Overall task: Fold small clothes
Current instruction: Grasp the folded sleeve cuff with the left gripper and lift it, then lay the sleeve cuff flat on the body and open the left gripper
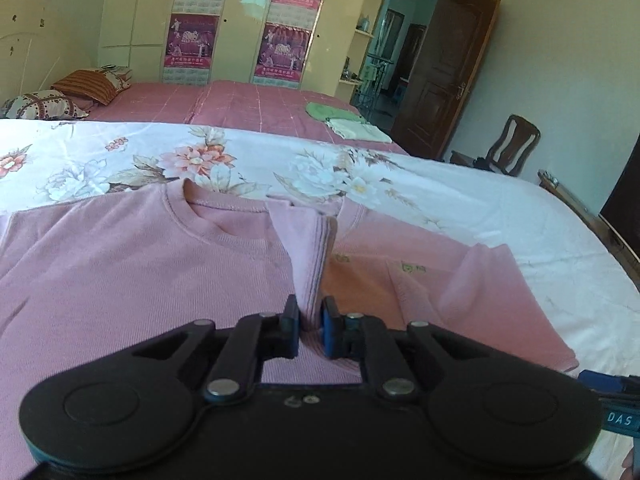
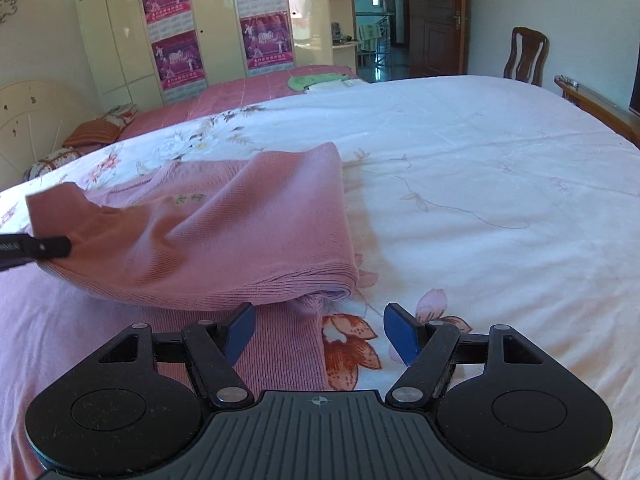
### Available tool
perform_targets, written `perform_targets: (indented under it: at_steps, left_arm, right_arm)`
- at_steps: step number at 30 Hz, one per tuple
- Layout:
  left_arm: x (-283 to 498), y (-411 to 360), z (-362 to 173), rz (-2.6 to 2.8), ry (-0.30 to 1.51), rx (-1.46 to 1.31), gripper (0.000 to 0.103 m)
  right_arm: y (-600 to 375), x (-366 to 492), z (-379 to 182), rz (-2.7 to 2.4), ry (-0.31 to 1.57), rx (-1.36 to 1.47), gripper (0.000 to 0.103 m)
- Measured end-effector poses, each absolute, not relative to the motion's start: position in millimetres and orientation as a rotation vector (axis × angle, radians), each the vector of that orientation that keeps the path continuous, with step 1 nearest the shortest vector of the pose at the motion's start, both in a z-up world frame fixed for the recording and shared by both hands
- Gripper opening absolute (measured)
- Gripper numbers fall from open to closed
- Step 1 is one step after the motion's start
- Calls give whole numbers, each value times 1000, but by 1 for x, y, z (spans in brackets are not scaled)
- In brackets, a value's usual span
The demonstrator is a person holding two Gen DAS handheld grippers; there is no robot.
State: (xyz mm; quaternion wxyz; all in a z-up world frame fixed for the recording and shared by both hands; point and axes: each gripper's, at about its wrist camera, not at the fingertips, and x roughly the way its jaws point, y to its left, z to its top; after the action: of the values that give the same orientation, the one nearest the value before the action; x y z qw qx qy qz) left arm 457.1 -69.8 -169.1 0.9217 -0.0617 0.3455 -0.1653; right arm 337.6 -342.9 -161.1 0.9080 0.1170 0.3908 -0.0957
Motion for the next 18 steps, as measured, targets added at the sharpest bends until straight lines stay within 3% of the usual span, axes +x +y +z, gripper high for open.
perform_targets:
  at_steps: [2, 3, 4, 6, 12, 13, 18]
  left_arm:
    - [454, -59, -163, -315, 681, -147, 10]
    - [452, -53, -159, -300, 668, -159, 10]
    - [450, -45, -155, -285, 655, -171, 10]
    - [451, -35, -153, -260, 649, -170, 10]
    - [449, -10, -169, -176, 684, -151, 10]
    - [448, -7, -174, -169, 703, -153, 10]
    - [443, -9, -196, -158, 774, -111, 11]
  right_arm:
    - [-343, 342, -161, -195, 800, 247, 71]
    - [-342, 344, -161, -193, 792, 252, 58]
    - [-342, 349, -161, -189, 797, 250, 35]
    - [-340, 358, -165, -173, 813, 246, 22]
    - [-342, 368, -173, -179, 833, 217, 21]
    - [-347, 367, -174, -183, 833, 253, 12]
    - [-350, 356, -181, -192, 850, 246, 12]
